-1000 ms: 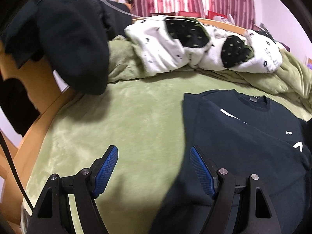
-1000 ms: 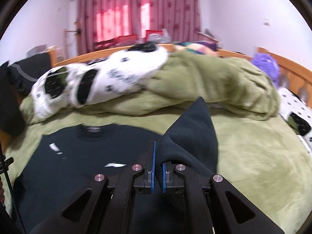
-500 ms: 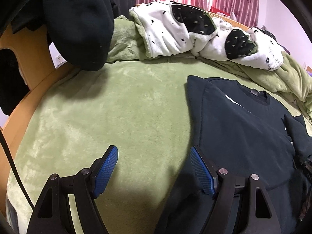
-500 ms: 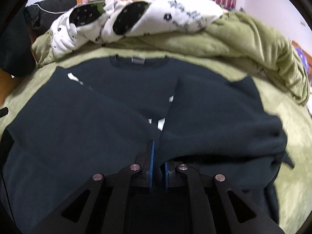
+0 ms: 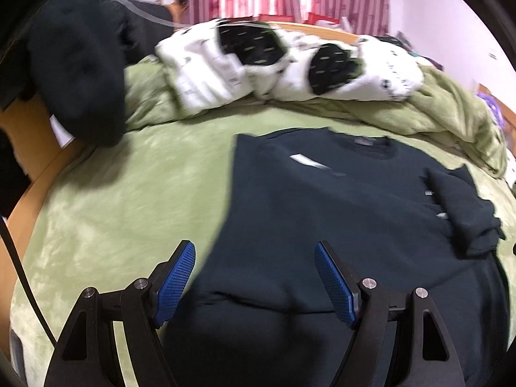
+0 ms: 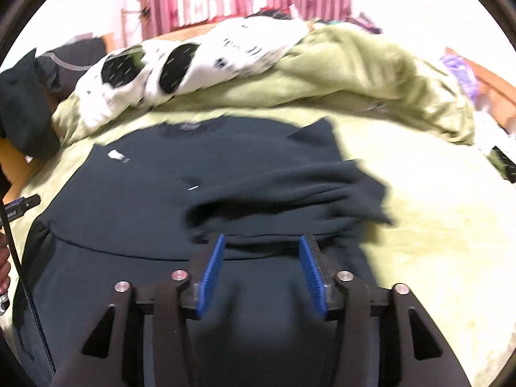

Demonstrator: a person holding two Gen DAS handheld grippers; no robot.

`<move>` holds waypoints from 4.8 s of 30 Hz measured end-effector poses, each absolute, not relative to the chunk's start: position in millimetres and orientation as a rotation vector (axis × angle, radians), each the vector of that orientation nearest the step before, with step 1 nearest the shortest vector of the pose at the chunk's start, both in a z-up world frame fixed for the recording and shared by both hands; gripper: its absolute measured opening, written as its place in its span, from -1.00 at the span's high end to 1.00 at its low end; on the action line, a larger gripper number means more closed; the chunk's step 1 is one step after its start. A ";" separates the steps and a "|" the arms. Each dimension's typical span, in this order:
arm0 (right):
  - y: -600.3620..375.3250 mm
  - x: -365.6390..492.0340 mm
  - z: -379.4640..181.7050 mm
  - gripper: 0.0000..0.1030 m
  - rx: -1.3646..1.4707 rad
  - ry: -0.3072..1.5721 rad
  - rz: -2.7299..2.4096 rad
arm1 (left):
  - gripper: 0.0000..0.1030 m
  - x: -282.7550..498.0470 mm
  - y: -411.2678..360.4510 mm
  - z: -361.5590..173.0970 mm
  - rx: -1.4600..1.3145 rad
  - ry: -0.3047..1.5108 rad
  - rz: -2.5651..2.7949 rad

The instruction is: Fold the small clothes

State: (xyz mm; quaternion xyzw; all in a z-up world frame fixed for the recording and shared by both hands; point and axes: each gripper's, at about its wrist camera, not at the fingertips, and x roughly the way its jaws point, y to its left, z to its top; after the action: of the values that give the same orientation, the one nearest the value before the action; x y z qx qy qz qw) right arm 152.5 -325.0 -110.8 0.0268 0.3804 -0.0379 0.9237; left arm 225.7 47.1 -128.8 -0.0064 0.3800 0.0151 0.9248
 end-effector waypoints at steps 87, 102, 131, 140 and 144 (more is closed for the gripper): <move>-403.5 182.3 -101.4 0.01 0.098 0.779 -0.198 | 0.80 255.0 -9.7 -154.4 -0.376 0.925 -0.138; -376.2 196.8 -123.9 0.01 0.015 0.833 -0.184 | 0.37 255.8 41.6 -168.6 -0.324 0.890 -0.021; -353.8 213.3 -149.3 0.01 -0.124 0.881 -0.198 | 0.47 310.0 16.3 -196.6 -0.068 0.855 -0.008; -357.7 212.1 -150.9 0.01 -0.099 0.878 -0.204 | 0.84 286.7 26.3 -174.9 -0.042 0.790 0.029; -358.1 210.6 -148.6 0.01 -0.080 0.863 -0.203 | 0.88 270.0 49.7 -159.6 -0.112 0.757 0.035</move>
State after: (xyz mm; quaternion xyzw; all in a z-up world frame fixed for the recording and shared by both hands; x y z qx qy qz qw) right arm 210.6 -358.1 -148.6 -0.0389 0.4174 -0.0981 0.9026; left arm 270.0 49.7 -159.6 -0.0545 0.3694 0.0169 0.9275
